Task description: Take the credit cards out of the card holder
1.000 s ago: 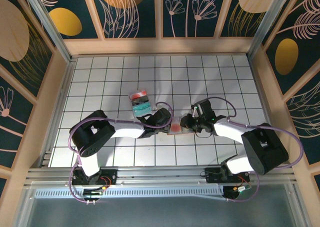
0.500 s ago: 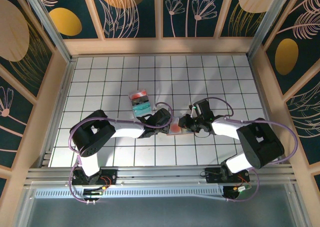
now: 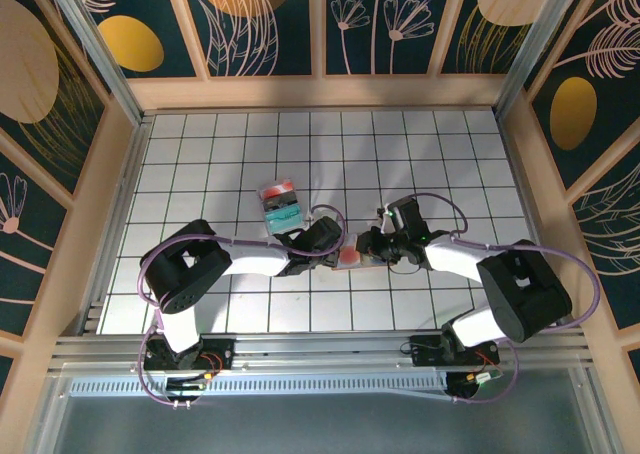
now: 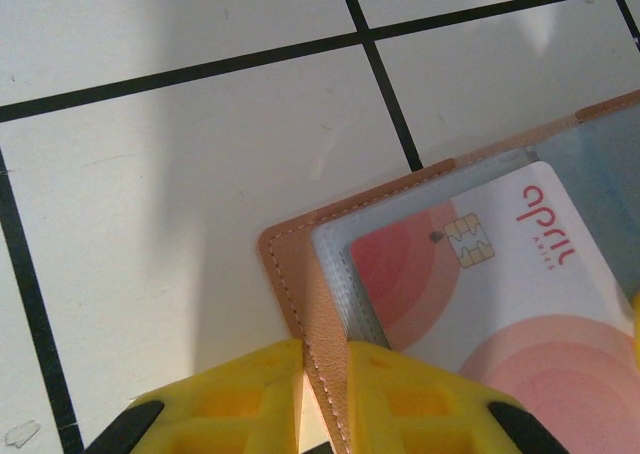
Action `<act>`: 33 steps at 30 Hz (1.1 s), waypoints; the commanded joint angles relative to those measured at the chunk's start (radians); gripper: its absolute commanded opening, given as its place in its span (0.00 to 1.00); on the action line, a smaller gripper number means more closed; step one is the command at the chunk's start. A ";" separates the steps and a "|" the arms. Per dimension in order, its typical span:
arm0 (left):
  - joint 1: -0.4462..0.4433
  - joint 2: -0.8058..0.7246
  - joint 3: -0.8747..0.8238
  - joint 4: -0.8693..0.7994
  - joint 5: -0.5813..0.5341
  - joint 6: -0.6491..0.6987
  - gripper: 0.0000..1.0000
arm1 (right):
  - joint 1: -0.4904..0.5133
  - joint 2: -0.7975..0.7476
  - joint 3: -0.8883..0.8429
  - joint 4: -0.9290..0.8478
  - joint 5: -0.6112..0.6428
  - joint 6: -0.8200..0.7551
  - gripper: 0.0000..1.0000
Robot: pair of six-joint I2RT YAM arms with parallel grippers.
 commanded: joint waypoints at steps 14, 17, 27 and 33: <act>-0.012 0.023 0.012 -0.044 0.002 0.006 0.19 | -0.011 -0.003 -0.015 0.131 -0.092 0.039 0.03; -0.013 0.022 0.012 -0.052 -0.005 0.004 0.18 | -0.019 -0.011 -0.020 0.129 -0.088 0.041 0.02; -0.013 0.023 0.013 -0.071 -0.036 -0.012 0.15 | -0.059 -0.047 -0.038 0.081 -0.074 0.021 0.01; -0.013 0.026 0.015 -0.077 -0.046 -0.010 0.14 | -0.073 -0.070 -0.040 0.048 -0.059 0.008 0.01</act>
